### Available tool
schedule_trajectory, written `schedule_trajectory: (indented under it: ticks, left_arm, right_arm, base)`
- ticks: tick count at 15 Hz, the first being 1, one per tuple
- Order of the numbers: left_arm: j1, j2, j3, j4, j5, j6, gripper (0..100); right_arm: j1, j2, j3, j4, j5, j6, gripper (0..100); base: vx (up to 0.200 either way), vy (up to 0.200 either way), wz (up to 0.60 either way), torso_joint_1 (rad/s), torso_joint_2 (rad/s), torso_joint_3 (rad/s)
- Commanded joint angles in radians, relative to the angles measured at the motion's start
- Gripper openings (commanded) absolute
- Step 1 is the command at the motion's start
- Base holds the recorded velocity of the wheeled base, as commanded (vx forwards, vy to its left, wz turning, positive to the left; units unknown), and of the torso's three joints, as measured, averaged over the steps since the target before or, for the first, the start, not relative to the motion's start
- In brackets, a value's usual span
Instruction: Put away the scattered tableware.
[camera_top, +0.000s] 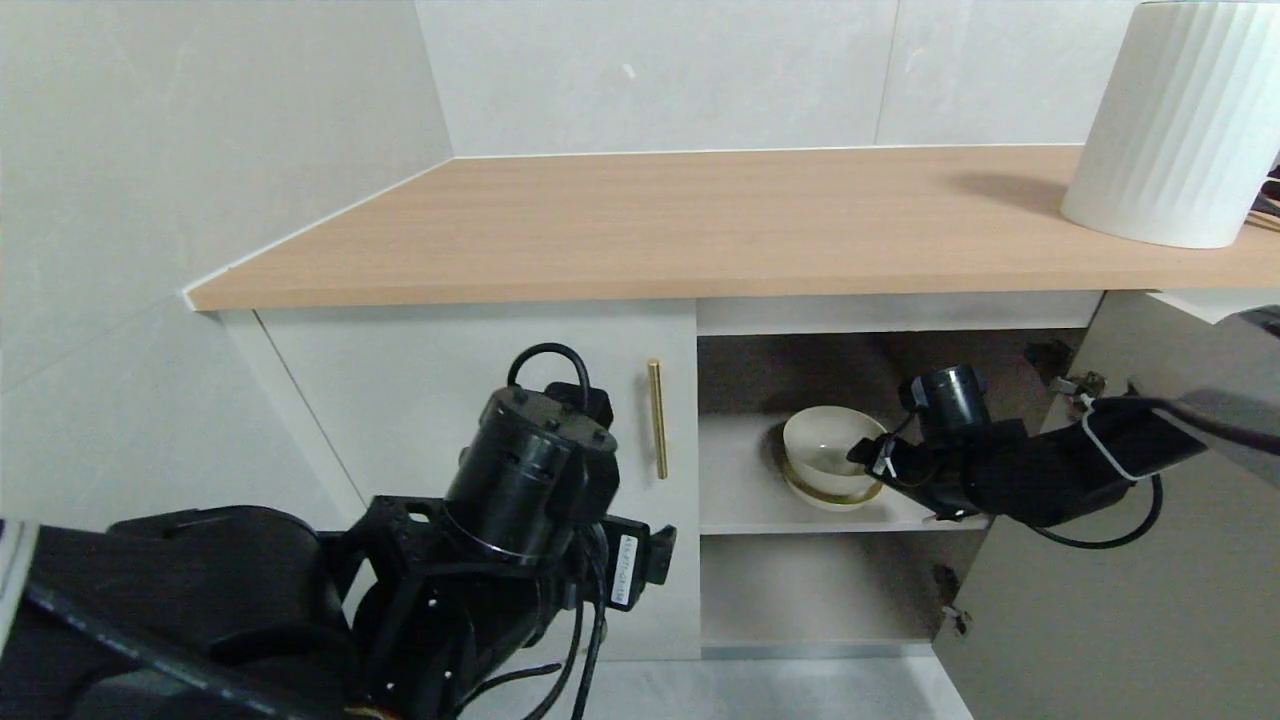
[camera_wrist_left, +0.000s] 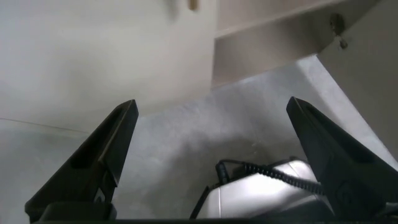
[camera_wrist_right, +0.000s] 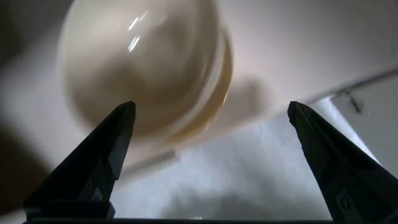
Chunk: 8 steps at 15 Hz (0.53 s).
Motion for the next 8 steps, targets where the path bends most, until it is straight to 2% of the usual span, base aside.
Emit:
schedule_trajectory:
  ticks: [1,3,6,8]
  left_arm:
    - [0.065,-0.103,0.029,0.003,0.002,0.002,100]
    - [0.087,-0.212,0.107,0.005,0.002,0.024,100]
    - [0.090,-0.338,0.229,0.012,-0.004,0.050,100]
    - [0.105,-0.335,0.270,0.012,-0.006,0.045,100]
  right_arm:
    - [0.093,-0.250,0.082,0.170,0.040,-0.008,100]
    - [0.151,-0.374,0.131,0.331,0.058,-0.008,100]
    - [0.198,-0.560,0.287,0.359,0.060,-0.059,100]
    - [0.214,-0.637,0.379,0.362,0.062,-0.077,100]
  base:
    - [0.000,0.000,0.00,0.000,0.00,0.000]
    - [0.000,0.000,0.00,0.000,0.00,0.000]
    - [0.000,0.000,0.00,0.000,0.00,0.000]
    - [0.000,0.000,0.00,0.000,0.00,0.000]
